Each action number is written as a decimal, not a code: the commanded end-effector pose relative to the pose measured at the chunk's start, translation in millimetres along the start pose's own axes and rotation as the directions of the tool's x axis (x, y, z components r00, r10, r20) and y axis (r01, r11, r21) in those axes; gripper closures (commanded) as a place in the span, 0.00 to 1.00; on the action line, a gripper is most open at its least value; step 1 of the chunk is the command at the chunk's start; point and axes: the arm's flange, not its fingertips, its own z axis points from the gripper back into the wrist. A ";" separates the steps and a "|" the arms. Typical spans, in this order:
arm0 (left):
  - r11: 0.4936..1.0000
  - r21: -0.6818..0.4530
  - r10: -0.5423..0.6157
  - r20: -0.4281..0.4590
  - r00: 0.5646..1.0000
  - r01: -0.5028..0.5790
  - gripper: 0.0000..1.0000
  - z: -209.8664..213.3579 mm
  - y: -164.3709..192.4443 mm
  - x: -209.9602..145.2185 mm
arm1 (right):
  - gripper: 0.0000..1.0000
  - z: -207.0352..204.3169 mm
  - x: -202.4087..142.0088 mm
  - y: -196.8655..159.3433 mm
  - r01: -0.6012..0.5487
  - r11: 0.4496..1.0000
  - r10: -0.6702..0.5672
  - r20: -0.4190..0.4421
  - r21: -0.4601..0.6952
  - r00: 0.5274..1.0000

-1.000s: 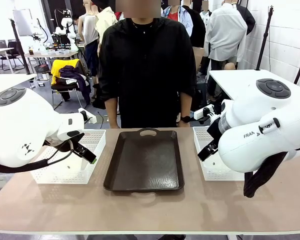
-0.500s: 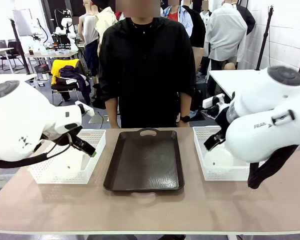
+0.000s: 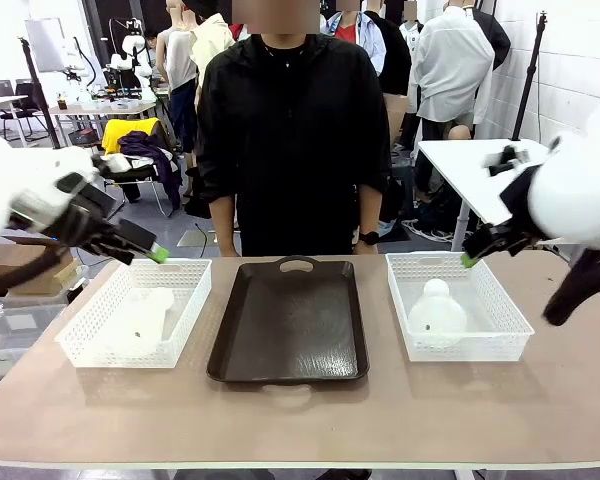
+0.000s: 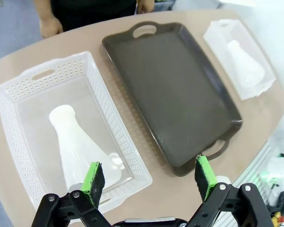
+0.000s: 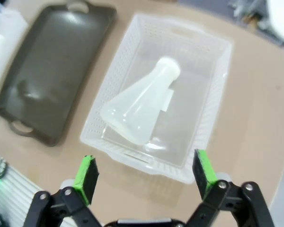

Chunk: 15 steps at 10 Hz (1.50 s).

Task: Prepare the laboratory tools.
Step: Pick up the Big flask that the person points to.

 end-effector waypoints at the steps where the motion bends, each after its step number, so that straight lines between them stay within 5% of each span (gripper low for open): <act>1: 0.991 -0.122 0.055 0.004 0.998 -0.054 0.00 16.1 32.9 1.6 | 0.00 21.7 -66.5 -33.0 0.043 0.977 -0.044 0.000 0.210 0.999; 6: 0.927 -0.347 0.160 0.024 0.987 -0.141 0.00 51.7 82.2 -1.5 | 0.00 32.9 -104.7 -103.7 0.108 0.907 -0.185 0.155 0.407 0.970; 10: 0.904 -0.386 0.190 -0.016 0.982 -0.181 0.00 75.9 125.7 -31.2 | 0.00 28.5 -115.9 -129.0 0.160 0.859 -0.239 0.105 0.485 0.965; 11: 0.909 -0.357 0.188 -0.109 0.976 -0.215 0.00 80.1 135.7 -41.4 | 0.00 28.2 -116.7 -131.7 0.167 0.847 -0.245 0.093 0.504 0.965; 15: 0.868 -0.386 0.288 -0.118 0.950 -0.311 0.00 81.2 146.5 -63.0 | 0.00 24.9 -123.1 -140.0 0.179 0.828 -0.251 0.066 0.532 0.966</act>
